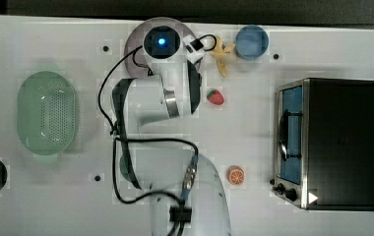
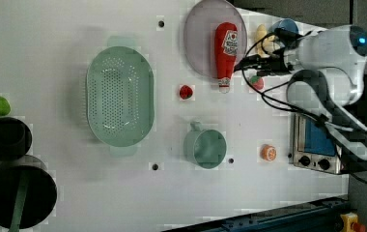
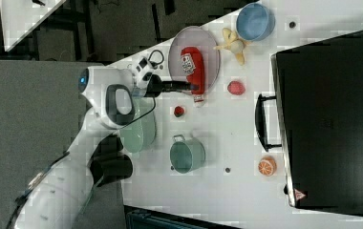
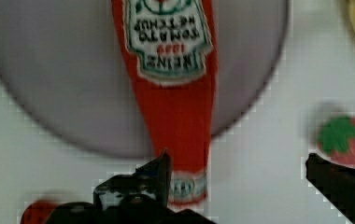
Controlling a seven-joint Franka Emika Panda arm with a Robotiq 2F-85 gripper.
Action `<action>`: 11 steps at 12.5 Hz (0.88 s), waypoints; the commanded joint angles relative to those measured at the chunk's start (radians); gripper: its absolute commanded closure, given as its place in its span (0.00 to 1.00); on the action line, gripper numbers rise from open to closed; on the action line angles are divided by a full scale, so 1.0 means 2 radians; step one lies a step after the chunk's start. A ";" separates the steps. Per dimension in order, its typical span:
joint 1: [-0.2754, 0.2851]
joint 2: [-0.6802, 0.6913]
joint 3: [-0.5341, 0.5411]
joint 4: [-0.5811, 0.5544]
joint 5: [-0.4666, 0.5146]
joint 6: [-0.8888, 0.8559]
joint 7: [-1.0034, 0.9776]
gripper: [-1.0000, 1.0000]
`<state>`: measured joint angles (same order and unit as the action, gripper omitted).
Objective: Pick ketchup from plate and place it on table.
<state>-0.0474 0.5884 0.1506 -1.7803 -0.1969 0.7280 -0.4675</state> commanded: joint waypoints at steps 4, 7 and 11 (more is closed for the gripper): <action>0.012 0.053 0.002 0.038 -0.020 0.084 -0.028 0.00; 0.012 0.080 0.000 0.039 -0.020 0.131 -0.028 0.00; 0.012 0.104 -0.004 0.051 -0.020 0.150 -0.028 0.04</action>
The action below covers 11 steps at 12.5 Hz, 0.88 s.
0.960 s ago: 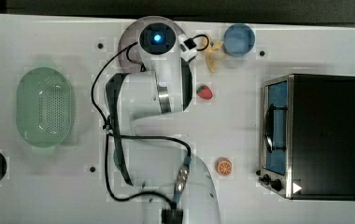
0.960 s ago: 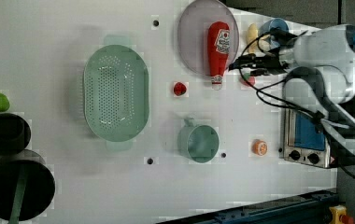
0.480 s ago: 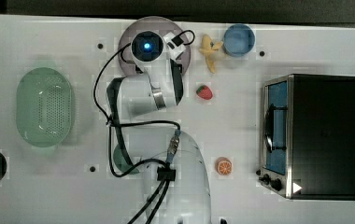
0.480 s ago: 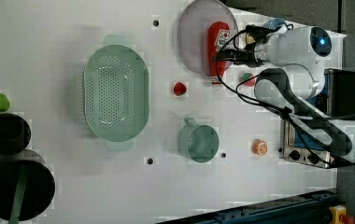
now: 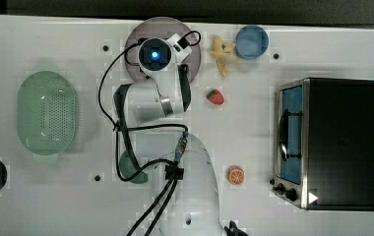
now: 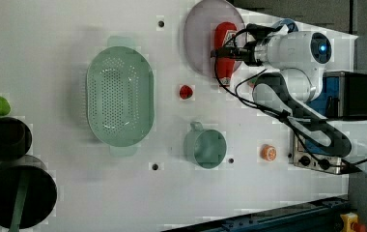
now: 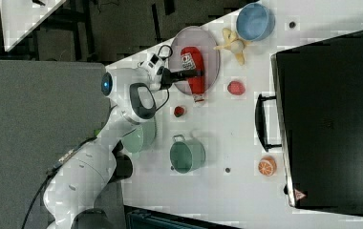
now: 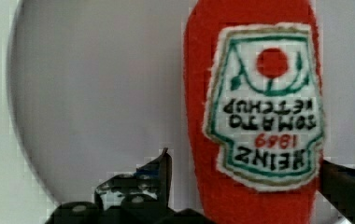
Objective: Pick ketchup from plate and place it on table.
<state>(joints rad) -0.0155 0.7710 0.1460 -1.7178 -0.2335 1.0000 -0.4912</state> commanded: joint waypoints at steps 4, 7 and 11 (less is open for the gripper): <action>-0.004 0.014 0.000 0.024 -0.002 0.027 -0.015 0.38; -0.005 0.006 0.000 0.026 0.002 0.032 -0.009 0.38; -0.020 -0.065 0.000 0.024 0.008 0.007 -0.006 0.38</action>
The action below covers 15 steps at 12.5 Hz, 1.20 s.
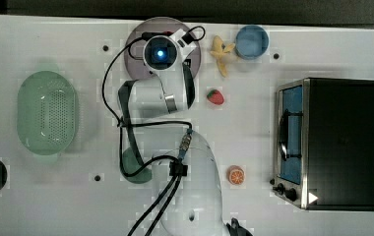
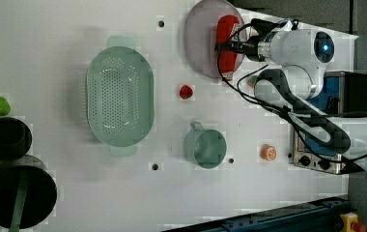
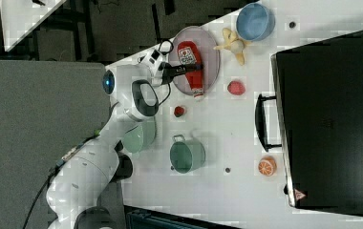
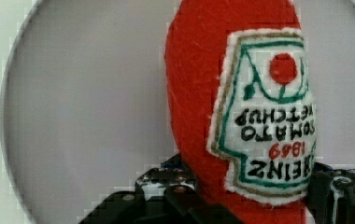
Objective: Pick ketchup from plate and place it on table.
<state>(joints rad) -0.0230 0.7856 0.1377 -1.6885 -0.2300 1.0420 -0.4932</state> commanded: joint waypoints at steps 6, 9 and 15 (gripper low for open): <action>-0.037 -0.197 0.001 0.008 0.099 -0.199 -0.005 0.38; -0.050 -0.251 -0.011 -0.008 0.103 -0.274 -0.005 0.38; -0.059 -0.354 -0.043 -0.125 0.103 -0.311 -0.005 0.38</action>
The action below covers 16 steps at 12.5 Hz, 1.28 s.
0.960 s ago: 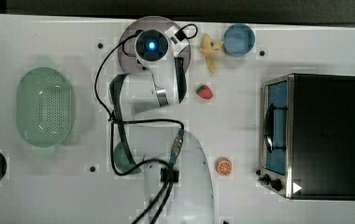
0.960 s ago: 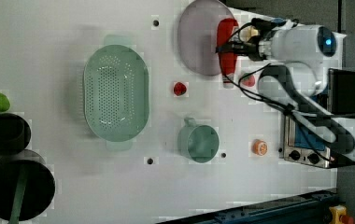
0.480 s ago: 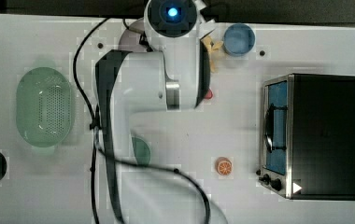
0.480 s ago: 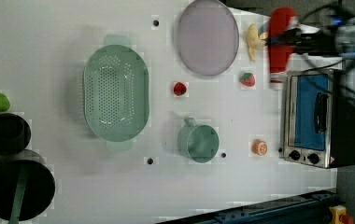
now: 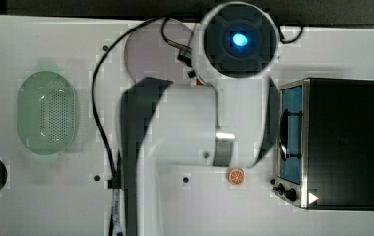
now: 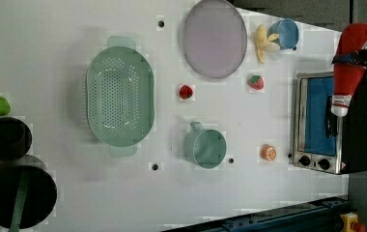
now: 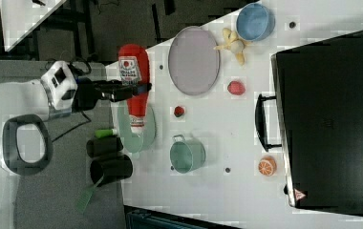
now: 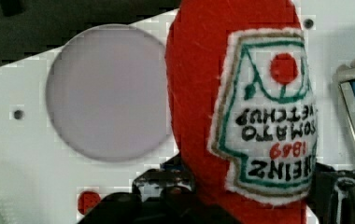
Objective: Pick ketchup from plate and place it on table.
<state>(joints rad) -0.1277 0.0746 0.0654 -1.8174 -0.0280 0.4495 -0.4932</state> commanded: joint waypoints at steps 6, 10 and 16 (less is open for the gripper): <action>-0.008 -0.032 -0.028 -0.195 0.002 0.082 0.007 0.38; -0.005 -0.024 -0.012 -0.288 0.000 0.176 0.094 0.38; -0.002 0.042 0.008 -0.317 0.000 0.300 0.135 0.35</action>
<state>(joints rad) -0.1375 0.1625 0.0770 -2.4590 -0.0258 1.0312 -0.2751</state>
